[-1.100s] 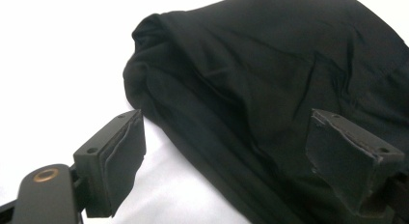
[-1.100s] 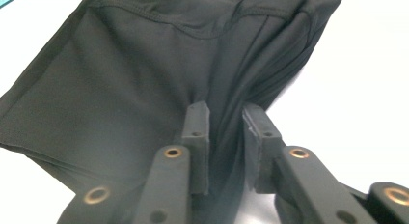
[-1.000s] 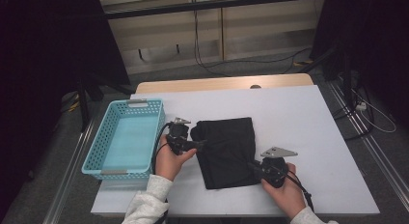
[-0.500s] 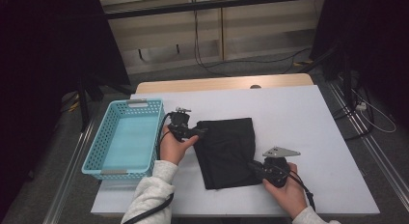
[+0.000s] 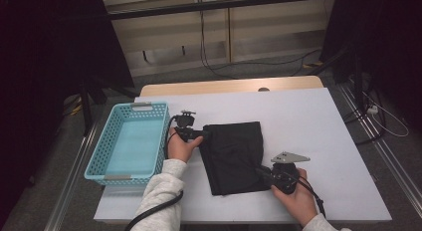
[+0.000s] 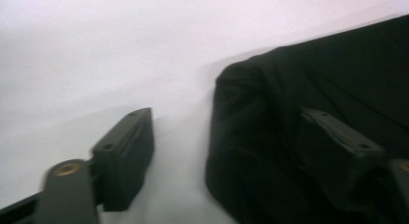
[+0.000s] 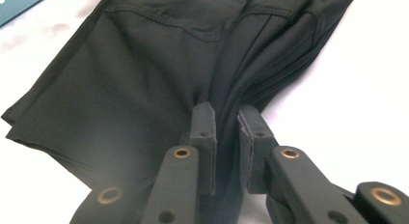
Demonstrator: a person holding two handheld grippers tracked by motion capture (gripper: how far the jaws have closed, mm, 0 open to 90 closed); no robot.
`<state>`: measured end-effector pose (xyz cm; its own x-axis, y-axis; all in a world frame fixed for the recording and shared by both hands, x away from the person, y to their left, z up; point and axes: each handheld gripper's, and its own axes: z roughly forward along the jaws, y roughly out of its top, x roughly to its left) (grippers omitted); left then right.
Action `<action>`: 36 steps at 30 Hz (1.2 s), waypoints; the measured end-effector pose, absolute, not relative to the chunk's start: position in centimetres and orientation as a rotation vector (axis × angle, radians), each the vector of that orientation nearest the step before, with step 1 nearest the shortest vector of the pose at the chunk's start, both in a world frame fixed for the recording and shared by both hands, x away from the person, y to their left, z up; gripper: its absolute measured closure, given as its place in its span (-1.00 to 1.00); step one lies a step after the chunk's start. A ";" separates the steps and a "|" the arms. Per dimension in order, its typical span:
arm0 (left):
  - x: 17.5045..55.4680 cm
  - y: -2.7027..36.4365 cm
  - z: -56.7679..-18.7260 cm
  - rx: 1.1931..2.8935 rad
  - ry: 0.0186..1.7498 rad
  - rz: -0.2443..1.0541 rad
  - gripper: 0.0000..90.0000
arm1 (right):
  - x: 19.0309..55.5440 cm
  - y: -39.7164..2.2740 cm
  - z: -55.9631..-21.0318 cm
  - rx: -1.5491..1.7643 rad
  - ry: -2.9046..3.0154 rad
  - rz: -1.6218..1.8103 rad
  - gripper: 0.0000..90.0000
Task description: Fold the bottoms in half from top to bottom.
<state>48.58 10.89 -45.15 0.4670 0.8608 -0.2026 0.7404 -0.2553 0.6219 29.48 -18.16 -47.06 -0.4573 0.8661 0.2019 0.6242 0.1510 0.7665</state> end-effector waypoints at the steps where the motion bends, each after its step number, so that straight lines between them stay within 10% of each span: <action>1: 48.6 10.9 -45.1 2.053 1.330 0.228 -0.46 | 29.5 -18.2 -47.1 1.440 2.146 1.203 0.75; 11: 48.7 11.4 -44.6 2.121 1.335 0.196 0.72 | 29.4 -18.1 -47.0 1.431 2.148 1.198 0.75; 20: 48.8 12.0 -43.8 2.113 1.353 0.187 0.82 | 29.2 -18.0 -47.1 1.443 2.155 1.228 0.76; 36: 49.4 10.4 -44.0 2.044 1.371 0.222 -0.44 | 29.1 -17.8 -47.0 1.434 2.160 1.222 0.76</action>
<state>49.36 10.45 -44.03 0.4367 0.8742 -0.2122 0.7625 -0.2346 0.6030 29.08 -17.76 -47.03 -0.4710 0.8559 0.2136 0.6242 0.1522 0.7663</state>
